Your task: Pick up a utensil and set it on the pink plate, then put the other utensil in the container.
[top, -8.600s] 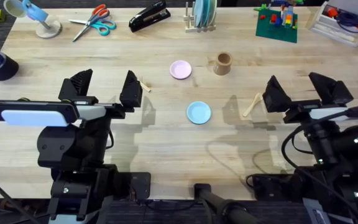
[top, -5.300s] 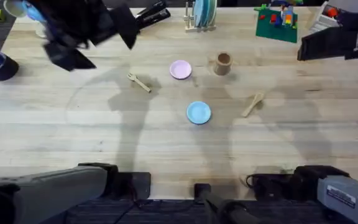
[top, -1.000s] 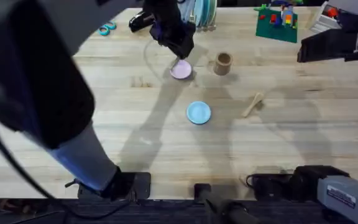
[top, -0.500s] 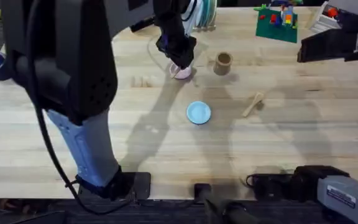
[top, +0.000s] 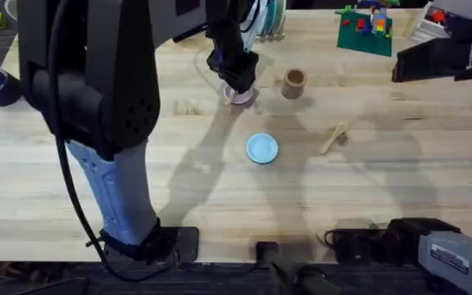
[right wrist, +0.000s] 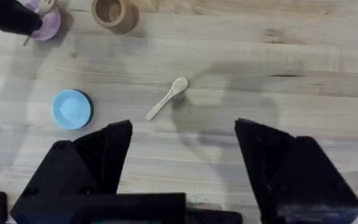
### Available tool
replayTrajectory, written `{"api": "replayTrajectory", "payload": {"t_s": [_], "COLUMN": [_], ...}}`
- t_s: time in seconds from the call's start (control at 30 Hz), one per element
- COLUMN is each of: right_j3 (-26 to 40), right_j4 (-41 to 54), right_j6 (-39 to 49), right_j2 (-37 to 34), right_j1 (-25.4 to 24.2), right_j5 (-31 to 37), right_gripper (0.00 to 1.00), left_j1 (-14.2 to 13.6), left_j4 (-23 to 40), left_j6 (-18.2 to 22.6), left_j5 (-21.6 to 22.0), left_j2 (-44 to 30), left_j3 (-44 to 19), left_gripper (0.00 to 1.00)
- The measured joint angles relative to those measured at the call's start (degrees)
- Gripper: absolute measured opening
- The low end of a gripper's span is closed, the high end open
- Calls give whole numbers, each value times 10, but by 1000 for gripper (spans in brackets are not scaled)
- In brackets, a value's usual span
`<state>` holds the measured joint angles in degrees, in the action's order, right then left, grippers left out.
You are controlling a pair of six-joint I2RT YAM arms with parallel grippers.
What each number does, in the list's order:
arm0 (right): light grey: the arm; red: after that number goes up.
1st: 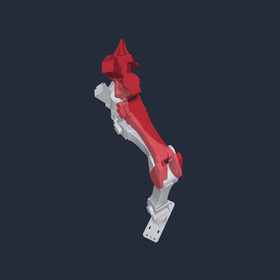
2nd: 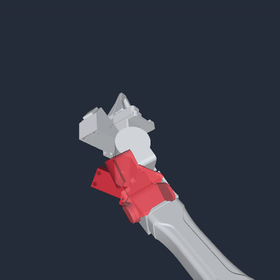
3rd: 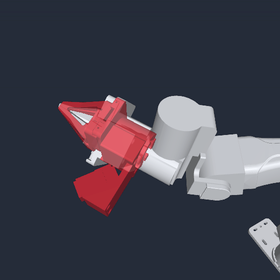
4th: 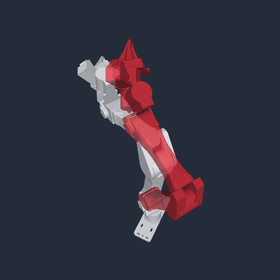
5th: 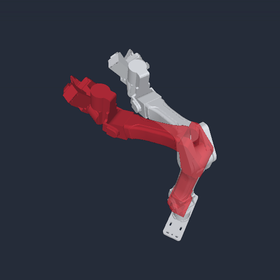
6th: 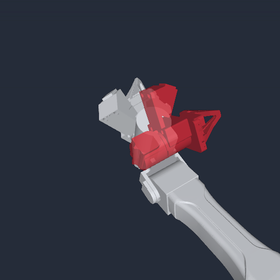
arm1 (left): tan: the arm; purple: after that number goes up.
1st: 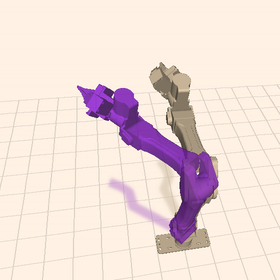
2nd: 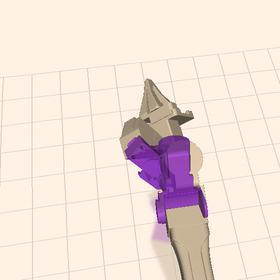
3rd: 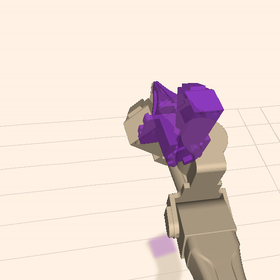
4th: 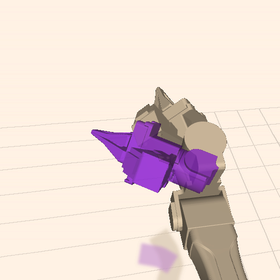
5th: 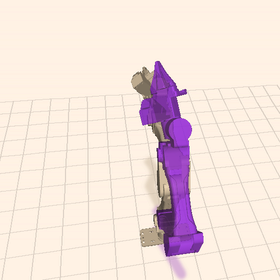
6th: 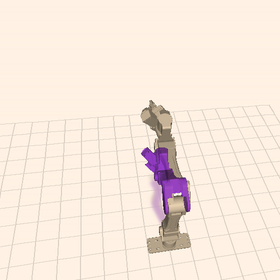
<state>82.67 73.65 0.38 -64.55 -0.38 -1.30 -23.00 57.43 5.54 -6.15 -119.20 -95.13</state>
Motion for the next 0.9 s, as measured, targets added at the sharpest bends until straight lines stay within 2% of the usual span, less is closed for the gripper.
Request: {"api": "replayTrajectory", "payload": {"t_s": [0.1,0.17,0.3,0.67,0.9], "right_j3": [0,0,0,0,0], "right_j4": [0,0,0,0,0], "right_j6": [0,0,0,0,0], "right_j2": [0,0,0,0,0], "right_j1": [0,0,0,0,0], "right_j5": [0,0,0,0,0], "right_gripper": [993,995,995,995,995], "left_j1": [0,0,0,0,0], "left_j4": [0,0,0,4,68], "left_j6": [-2,-2,-3,-4,-14], "left_j5": [1,2,2,2,2], "left_j2": [0,0,0,0,0], "left_j3": [0,0,0,0,-42], "left_gripper": [170,208,261,292,459]}}
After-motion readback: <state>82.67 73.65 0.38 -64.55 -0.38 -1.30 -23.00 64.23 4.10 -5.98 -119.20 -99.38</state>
